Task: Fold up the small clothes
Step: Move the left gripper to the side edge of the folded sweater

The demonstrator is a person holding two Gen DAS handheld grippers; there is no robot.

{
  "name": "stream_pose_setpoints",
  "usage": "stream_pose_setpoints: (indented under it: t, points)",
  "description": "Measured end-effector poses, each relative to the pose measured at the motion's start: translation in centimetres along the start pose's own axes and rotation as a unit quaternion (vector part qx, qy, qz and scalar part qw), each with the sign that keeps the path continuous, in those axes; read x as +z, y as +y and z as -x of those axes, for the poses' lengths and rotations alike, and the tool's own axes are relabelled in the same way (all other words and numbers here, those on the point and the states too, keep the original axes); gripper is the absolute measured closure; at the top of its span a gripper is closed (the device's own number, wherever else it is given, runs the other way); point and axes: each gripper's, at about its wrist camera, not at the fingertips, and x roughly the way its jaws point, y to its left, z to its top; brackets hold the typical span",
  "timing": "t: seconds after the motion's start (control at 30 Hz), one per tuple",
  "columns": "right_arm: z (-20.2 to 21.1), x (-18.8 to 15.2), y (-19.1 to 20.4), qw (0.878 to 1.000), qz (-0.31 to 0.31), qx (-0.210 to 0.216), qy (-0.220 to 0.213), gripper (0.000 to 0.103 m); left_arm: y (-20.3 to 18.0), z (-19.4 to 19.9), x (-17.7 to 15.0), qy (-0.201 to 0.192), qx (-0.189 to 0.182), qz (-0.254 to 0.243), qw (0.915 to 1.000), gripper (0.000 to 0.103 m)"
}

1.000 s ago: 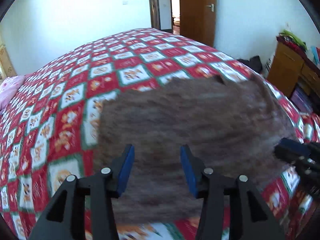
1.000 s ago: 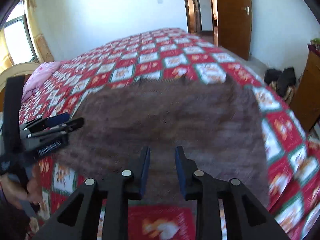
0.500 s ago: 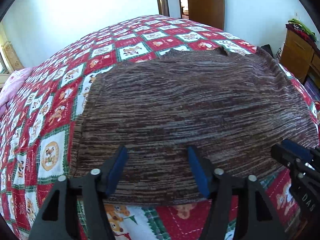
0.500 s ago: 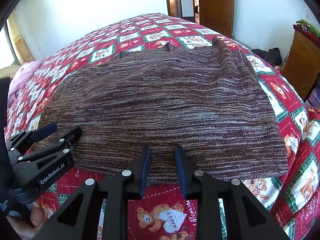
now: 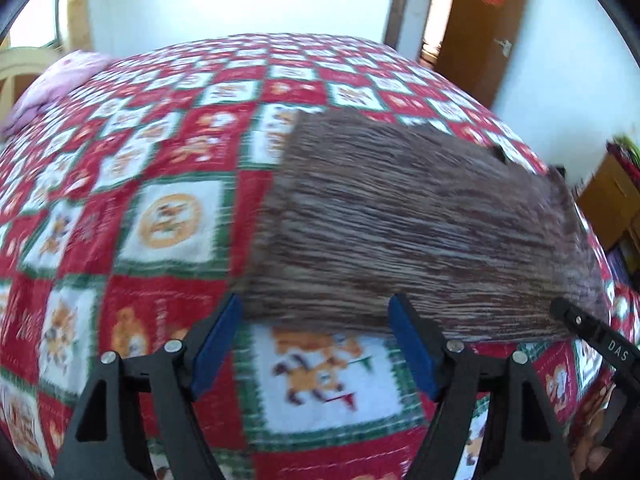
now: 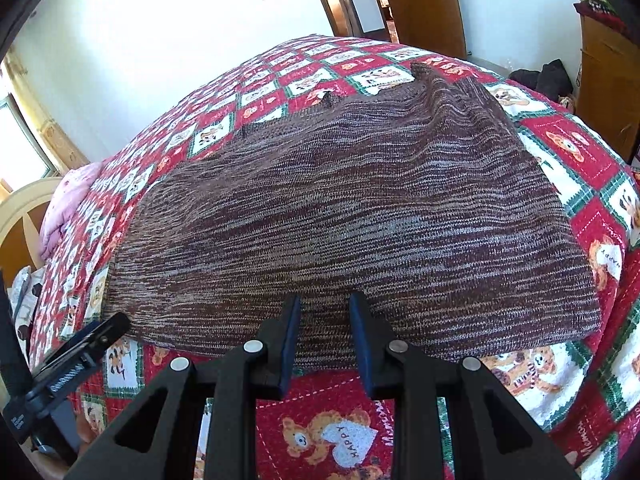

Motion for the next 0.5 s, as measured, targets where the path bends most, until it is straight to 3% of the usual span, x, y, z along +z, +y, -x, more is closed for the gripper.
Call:
stream_pose_setpoints:
  t: [0.07, 0.17, 0.27, 0.4, 0.5]
  points:
    - [0.1, 0.0, -0.1, 1.000, -0.003, 0.003, -0.001, 0.076, 0.4, 0.1, -0.5, 0.003, 0.004, 0.019, 0.9998, 0.027]
    - [0.1, 0.0, -0.2, 1.000, -0.006, 0.007, -0.001, 0.076, 1.1, 0.3, -2.0, 0.017, -0.042, 0.084, 0.9955, 0.031]
    - [0.1, 0.0, -0.3, 1.000, -0.008, 0.008, -0.001, 0.076, 0.1, 0.6, -2.6, 0.003, -0.075, 0.095, 0.9926, 0.031]
    - [0.1, 0.0, -0.3, 1.000, -0.008, 0.008, -0.001, 0.076, -0.7, -1.2, -0.3, -0.002, -0.096, 0.097, 0.9906, 0.021]
    - [0.1, 0.0, -0.4, 1.000, -0.012, 0.012, -0.002, 0.076, 0.0, -3.0, 2.0, 0.002, -0.117, 0.130, 0.9846, 0.016]
